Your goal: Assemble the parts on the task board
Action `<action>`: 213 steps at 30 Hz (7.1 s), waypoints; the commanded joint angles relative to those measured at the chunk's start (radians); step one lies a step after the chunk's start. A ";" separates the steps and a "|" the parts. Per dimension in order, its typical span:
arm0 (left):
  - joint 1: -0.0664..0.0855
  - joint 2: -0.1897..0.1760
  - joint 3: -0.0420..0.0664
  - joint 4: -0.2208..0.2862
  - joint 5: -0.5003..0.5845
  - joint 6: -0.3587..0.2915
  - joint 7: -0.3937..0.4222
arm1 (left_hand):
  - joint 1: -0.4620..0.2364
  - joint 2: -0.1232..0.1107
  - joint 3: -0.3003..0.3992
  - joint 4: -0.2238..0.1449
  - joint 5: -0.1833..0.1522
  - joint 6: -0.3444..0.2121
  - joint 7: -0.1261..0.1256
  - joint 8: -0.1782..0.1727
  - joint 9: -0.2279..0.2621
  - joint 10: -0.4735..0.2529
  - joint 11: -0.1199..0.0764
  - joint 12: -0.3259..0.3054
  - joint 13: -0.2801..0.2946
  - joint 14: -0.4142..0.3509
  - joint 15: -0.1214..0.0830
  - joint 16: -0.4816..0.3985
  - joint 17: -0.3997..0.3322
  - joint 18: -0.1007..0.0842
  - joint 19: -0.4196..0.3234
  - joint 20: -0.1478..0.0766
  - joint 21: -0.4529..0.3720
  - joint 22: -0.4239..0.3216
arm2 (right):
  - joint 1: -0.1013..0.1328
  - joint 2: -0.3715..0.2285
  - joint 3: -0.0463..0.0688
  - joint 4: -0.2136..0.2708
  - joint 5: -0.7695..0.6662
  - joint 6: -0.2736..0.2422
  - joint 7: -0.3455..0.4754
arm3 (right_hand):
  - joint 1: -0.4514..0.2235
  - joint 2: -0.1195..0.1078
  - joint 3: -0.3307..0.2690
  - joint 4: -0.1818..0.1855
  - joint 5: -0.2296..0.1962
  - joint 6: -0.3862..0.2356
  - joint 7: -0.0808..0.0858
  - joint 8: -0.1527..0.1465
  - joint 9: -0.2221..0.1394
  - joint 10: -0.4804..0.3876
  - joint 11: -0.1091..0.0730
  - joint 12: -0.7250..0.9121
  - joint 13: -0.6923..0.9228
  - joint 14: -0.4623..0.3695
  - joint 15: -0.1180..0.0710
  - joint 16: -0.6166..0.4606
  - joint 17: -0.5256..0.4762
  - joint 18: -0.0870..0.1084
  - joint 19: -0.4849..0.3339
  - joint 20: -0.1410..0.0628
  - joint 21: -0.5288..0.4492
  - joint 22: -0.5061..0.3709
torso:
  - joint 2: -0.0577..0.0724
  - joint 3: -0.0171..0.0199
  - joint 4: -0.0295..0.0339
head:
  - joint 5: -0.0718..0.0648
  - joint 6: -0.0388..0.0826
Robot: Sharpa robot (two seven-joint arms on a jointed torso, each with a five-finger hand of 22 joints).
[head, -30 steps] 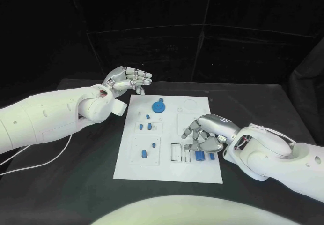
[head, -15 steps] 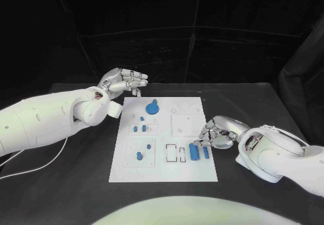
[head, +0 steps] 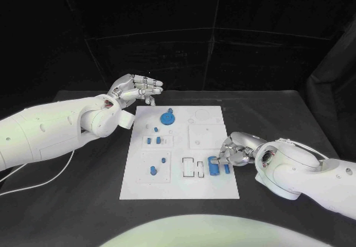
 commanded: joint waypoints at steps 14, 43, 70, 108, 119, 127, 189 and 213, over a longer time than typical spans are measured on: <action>0.002 0.000 0.000 -0.006 0.004 0.012 0.003 | -0.005 0.009 0.001 -0.005 0.004 -0.004 0.003 -0.006 -0.001 -0.006 0.002 0.004 -0.001 -0.006 -0.002 -0.004 -0.001 0.013 -0.007 0.002 -0.004 0.000 | -0.025 0.043 0.000 -0.017 -0.074 0.112 -0.069 | -0.008 0.013 -0.031 -0.001 -0.012 -0.016 -0.002 0.032 0.026 -0.007 -0.003 -0.001 0.009 0.047 -0.009 0.009 0.006 -0.010 0.009 -0.003 0.010 0.012 | 0.001 -0.0003 -0.0019 | 0.004 -0.008; 0.002 0.003 0.000 -0.008 0.004 0.012 0.003 | -0.005 0.010 0.000 -0.005 0.005 -0.003 0.003 -0.005 -0.001 -0.007 0.002 0.004 -0.001 -0.007 -0.002 -0.003 -0.002 0.013 -0.008 0.003 -0.004 0.000 | -0.042 0.029 0.001 0.058 0.007 -0.161 0.048 | 0.100 0.102 -0.032 -0.020 0.202 -0.029 -0.011 0.084 0.092 0.007 -0.012 -0.009 0.043 0.052 -0.017 0.031 0.040 -0.016 0.020 -0.010 0.033 0.057 | 0.001 -0.0029 0.0021 | 0.000 -0.005; 0.002 0.008 0.000 -0.003 0.004 0.011 0.002 | -0.005 0.010 0.000 -0.005 0.005 -0.003 0.003 -0.005 -0.001 -0.007 0.002 0.004 -0.001 -0.007 -0.002 -0.003 -0.002 0.013 -0.008 0.003 -0.004 0.000 | -0.042 0.156 0.002 0.006 0.011 -0.063 -0.065 | -0.013 0.136 -0.115 -0.002 0.084 -0.006 -0.019 0.079 0.122 0.013 -0.017 -0.051 0.032 0.051 -0.020 0.029 0.039 -0.018 0.023 -0.012 0.041 0.073 | 0.001 -0.0016 -0.0003 | 0.012 -0.009; 0.002 0.008 0.000 -0.006 0.004 0.013 -0.001 | -0.006 0.011 -0.001 -0.006 0.005 -0.003 0.003 -0.005 -0.001 -0.009 0.002 0.006 -0.001 -0.008 -0.002 -0.002 -0.003 0.013 -0.009 0.003 -0.004 0.000 | -0.042 0.162 0.002 0.009 -0.026 -0.008 -0.006 | 0.088 0.080 -0.002 -0.110 -0.108 0.002 -0.018 0.055 0.168 0.009 -0.017 -0.130 0.010 0.051 -0.021 0.027 0.043 -0.020 0.023 -0.013 0.044 0.090 | 0.001 -0.0013 -0.0001 | 0.013 -0.012; 0.002 0.007 0.000 -0.006 0.004 0.013 -0.002 | -0.006 0.011 -0.001 -0.006 0.005 -0.003 0.003 -0.005 -0.001 -0.009 0.002 0.006 -0.001 -0.008 -0.002 -0.002 -0.003 0.013 -0.009 0.003 -0.004 0.000 | -0.042 0.164 0.002 -0.001 -0.059 -0.004 -0.016 | 0.146 0.098 0.014 -0.159 -0.151 0.011 -0.022 0.053 0.172 0.013 -0.021 -0.134 0.011 0.052 -0.024 0.030 0.050 -0.020 0.023 -0.015 0.044 0.092 | 0.000 -0.0017 -0.0016 | 0.017 -0.013; 0.002 0.005 0.000 -0.005 0.004 0.013 -0.002 | -0.006 0.011 -0.001 -0.006 0.005 -0.003 0.003 -0.005 -0.001 -0.009 0.002 0.006 -0.001 -0.008 -0.002 -0.002 -0.003 0.013 -0.009 0.003 -0.004 0.000 | -0.042 0.152 0.002 0.008 -0.058 -0.003 0.012 | 0.149 0.092 0.012 -0.165 -0.152 0.010 -0.021 0.051 0.172 0.013 -0.021 -0.134 0.012 0.052 -0.024 0.030 0.050 -0.021 0.023 -0.015 0.044 0.093 | 0.001 -0.0013 -0.0015 | 0.017 -0.013; 0.001 0.000 0.000 0.005 0.004 0.014 0.001 | -0.009 0.014 -0.003 -0.005 0.004 -0.004 0.004 -0.004 0.000 -0.012 0.002 0.008 -0.001 -0.009 -0.001 0.000 -0.005 0.013 -0.010 0.004 -0.004 0.001 | -0.050 0.007 0.001 -0.017 -0.178 0.126 -0.058 | 0.212 0.119 -0.008 -0.192 -0.053 0.046 -0.014 -0.052 0.110 -0.012 -0.016 -0.217 -0.030 0.046 -0.020 0.003 0.023 -0.017 0.015 -0.010 0.027 0.075 | 0.000 -0.0020 -0.0093 | -0.020 -0.006; 0.001 -0.001 0.000 0.011 0.004 0.022 -0.008 | -0.013 0.015 -0.005 -0.003 0.005 -0.006 0.006 -0.005 -0.001 -0.013 0.003 0.009 -0.001 -0.010 0.000 0.001 -0.007 0.013 -0.011 0.005 -0.004 0.001 | -0.064 0.021 0.001 0.004 -0.176 0.066 -0.062 | 0.231 0.093 0.115 -0.238 0.039 0.064 -0.002 -0.132 0.061 0.002 -0.010 -0.205 -0.015 0.053 -0.014 0.019 0.052 -0.021 0.025 -0.006 0.038 0.102 | -0.004 -0.0036 -0.0090 | -0.017 0.001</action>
